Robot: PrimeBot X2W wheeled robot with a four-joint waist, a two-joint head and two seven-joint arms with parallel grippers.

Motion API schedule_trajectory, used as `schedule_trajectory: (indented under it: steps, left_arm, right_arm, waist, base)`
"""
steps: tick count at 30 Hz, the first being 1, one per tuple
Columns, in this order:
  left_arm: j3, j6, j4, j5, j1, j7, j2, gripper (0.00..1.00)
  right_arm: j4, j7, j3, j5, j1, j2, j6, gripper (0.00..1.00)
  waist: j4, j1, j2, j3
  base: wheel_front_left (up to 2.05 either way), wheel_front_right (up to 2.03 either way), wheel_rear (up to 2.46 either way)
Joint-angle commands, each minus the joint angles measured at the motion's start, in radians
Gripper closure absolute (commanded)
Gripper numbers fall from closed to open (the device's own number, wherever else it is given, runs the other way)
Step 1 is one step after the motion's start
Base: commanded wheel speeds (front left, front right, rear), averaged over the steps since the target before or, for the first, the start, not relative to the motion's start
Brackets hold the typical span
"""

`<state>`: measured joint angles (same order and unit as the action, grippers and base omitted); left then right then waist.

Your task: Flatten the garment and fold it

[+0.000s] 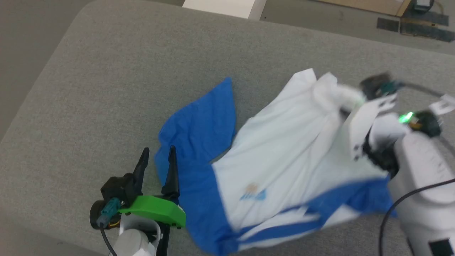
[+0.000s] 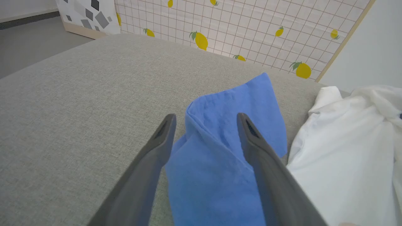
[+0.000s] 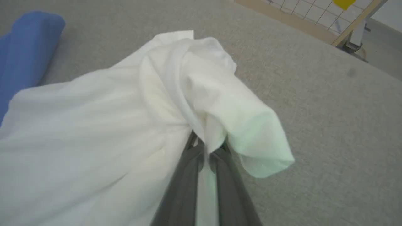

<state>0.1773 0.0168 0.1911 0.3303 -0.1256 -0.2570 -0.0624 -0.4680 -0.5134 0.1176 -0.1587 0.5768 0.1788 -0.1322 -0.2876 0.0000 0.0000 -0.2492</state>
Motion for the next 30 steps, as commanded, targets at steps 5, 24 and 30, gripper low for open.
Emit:
schedule_trajectory:
  steps: [5, 24, 30]
  left_arm:
    - [0.002, -0.017, -0.001, -0.016, -0.058, -0.005, 0.01, 0.0]
    - [0.02, -0.018, 0.07, -0.013, -0.017, -0.005, 0.008, 0.0]
    - [0.03, -0.017, 0.109, -0.007, 0.02, 0.034, -0.001, 0.0]
  right_arm:
    - [-0.045, 0.138, -0.114, 0.095, 0.178, 0.026, 0.002, 1.0]
    - [-0.035, 0.417, -0.149, -0.033, -0.025, -0.052, 0.002, 0.0]
    - [0.193, 0.481, -0.183, -0.046, -0.305, -0.098, 0.002, 0.0]
  waist:
    - [-0.019, 0.0, 0.0, -0.044]
    - [0.113, 0.0, 0.0, 0.082]
    - [0.165, 0.0, 0.0, 0.135]
  base:
    - [0.0, 0.0, 0.0]
    - [0.0, 0.0, 0.0]
    - [0.0, 0.0, 0.0]
